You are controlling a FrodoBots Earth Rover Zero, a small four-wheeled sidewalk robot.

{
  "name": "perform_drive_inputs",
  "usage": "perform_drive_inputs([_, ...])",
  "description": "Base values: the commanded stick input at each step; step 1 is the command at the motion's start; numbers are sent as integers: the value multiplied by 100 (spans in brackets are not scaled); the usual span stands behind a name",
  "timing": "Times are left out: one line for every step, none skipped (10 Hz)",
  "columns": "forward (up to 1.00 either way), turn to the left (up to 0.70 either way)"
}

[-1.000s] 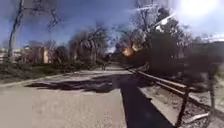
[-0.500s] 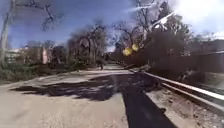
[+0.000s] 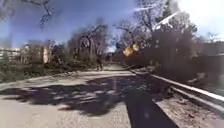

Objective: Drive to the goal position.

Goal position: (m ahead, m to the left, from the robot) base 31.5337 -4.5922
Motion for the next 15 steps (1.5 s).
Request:
perform_drive_inputs([100,0])
perform_drive_inputs([100,0])
perform_drive_inputs([100,0])
perform_drive_inputs([100,0])
perform_drive_inputs([100,0])
perform_drive_inputs([100,0])
perform_drive_inputs([100,0])
perform_drive_inputs([100,0])
perform_drive_inputs([100,0])
perform_drive_inputs([100,0])
perform_drive_inputs([100,0])
perform_drive_inputs([100,0])
perform_drive_inputs([100,-20])
perform_drive_inputs([100,-40])
perform_drive_inputs([100,-29])
